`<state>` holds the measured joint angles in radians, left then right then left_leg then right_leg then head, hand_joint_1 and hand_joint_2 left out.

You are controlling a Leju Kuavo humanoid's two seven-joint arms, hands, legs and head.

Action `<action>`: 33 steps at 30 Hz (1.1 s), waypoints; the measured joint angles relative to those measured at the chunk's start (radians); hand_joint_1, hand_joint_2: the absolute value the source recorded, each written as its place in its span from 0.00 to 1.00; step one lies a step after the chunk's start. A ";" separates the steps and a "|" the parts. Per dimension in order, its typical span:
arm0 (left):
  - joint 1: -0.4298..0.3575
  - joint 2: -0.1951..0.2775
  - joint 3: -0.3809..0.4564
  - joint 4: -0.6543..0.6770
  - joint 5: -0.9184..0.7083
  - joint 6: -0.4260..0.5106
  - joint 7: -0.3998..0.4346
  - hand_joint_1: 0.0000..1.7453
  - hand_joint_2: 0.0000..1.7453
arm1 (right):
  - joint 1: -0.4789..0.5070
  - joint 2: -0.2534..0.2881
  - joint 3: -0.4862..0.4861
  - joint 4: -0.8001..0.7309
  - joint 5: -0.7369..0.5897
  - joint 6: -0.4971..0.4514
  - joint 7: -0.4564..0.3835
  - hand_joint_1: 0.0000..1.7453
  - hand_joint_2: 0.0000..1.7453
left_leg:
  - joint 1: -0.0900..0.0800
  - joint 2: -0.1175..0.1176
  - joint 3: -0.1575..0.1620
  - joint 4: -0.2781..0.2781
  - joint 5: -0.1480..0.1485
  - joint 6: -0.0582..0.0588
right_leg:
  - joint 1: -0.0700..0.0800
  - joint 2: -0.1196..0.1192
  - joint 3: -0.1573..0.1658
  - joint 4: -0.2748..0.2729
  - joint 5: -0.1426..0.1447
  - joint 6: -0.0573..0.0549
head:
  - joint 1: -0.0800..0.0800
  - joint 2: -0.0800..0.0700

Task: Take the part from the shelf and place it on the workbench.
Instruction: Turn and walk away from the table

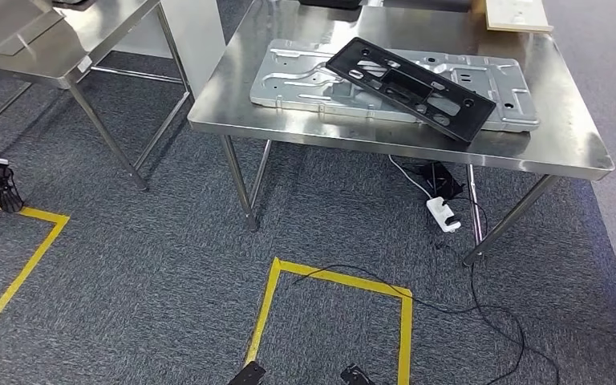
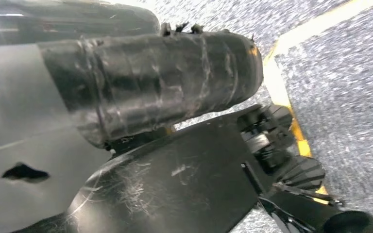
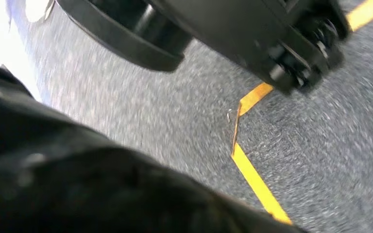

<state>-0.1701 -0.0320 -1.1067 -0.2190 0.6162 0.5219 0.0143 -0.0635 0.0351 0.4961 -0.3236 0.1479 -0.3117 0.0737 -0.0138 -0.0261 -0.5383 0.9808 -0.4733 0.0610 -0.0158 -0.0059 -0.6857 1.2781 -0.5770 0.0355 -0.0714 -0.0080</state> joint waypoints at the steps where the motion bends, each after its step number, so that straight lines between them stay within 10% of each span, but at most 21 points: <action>1: 0.000 0.000 0.000 0.000 -0.001 -0.001 0.001 0.00 0.00 | -0.002 0.000 0.019 0.004 0.010 0.003 0.001 0.00 0.00 | 0.002 -0.010 -0.005 0.009 -0.001 -0.003 | -0.004 0.006 0.031 -0.055 0.031 0.003 | 0.000 0.000; 5: -0.004 0.000 0.000 0.000 -0.004 -0.002 0.002 0.00 0.00 | -0.012 0.001 0.087 0.020 0.025 0.030 0.004 0.00 0.00 | 0.007 -0.044 -0.036 0.053 -0.013 -0.026 | -0.010 0.060 0.117 -0.221 0.069 -0.001 | 0.002 0.000; 9: 0.000 0.001 0.000 0.000 -0.002 -0.002 0.001 0.00 0.00 | -0.015 0.000 0.132 0.034 0.022 0.062 0.007 0.00 0.00 | 0.007 -0.035 -0.064 0.081 -0.027 -0.046 | -0.010 0.030 0.114 -0.225 0.079 -0.029 | -0.001 0.000; 14: -0.001 0.000 0.000 0.000 -0.003 -0.012 0.006 0.00 0.00 | -0.016 -0.003 0.166 0.048 0.018 0.080 0.004 0.00 0.00 | 0.015 0.015 -0.177 0.332 -0.148 -0.067 | -0.006 -0.028 0.108 -0.228 0.083 -0.038 | -0.011 0.000; 19: -0.002 -0.001 0.000 0.000 -0.005 -0.017 0.012 0.00 0.00 | -0.022 -0.007 0.192 0.056 0.018 0.107 0.003 0.00 0.00 | 0.007 0.074 -0.043 0.085 -0.031 -0.055 | -0.003 -0.077 0.113 -0.229 0.081 -0.032 | -0.011 0.000; 23: -0.001 -0.002 0.000 0.000 -0.008 -0.023 0.019 0.00 0.00 | -0.026 -0.010 0.220 0.061 0.017 0.142 0.003 0.00 0.00 | 0.000 0.060 -0.031 0.041 -0.020 -0.034 | -0.002 -0.101 0.121 -0.233 0.079 -0.011 | -0.010 0.000; 29: -0.004 -0.006 0.000 0.000 -0.008 -0.031 0.036 0.00 0.00 | -0.028 -0.023 0.250 0.066 0.015 0.180 0.003 0.00 0.00 | 0.004 0.001 -0.026 0.025 0.000 -0.003 | -0.002 -0.002 -0.002 0.035 -0.049 -0.004 | 0.000 0.000; 31: -0.002 -0.008 0.000 0.000 -0.008 -0.020 0.031 0.00 0.00 | -0.025 -0.026 0.259 0.069 0.016 0.188 0.003 0.00 0.00 | 0.004 -0.028 -0.026 0.030 0.000 -0.003 | -0.003 0.004 -0.002 0.022 -0.016 -0.005 | 0.000 0.000; 33: -0.003 -0.008 0.000 0.000 -0.003 -0.002 0.021 0.00 0.00 | -0.027 -0.030 0.267 0.070 0.020 0.197 0.007 0.00 0.00 | 0.006 -0.057 -0.028 0.040 -0.004 -0.008 | -0.006 0.031 0.054 -0.107 0.054 -0.007 | 0.000 0.000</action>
<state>-0.1729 -0.0402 -1.1067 -0.2190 0.6132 0.5199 0.0349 -0.0902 0.0054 0.7635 -0.2532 0.1680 -0.1146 0.0811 -0.0082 -0.0831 -0.5667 1.0204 -0.4768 0.0529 -0.0215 0.0254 -0.6319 1.1710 -0.5226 0.0285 -0.0712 -0.0080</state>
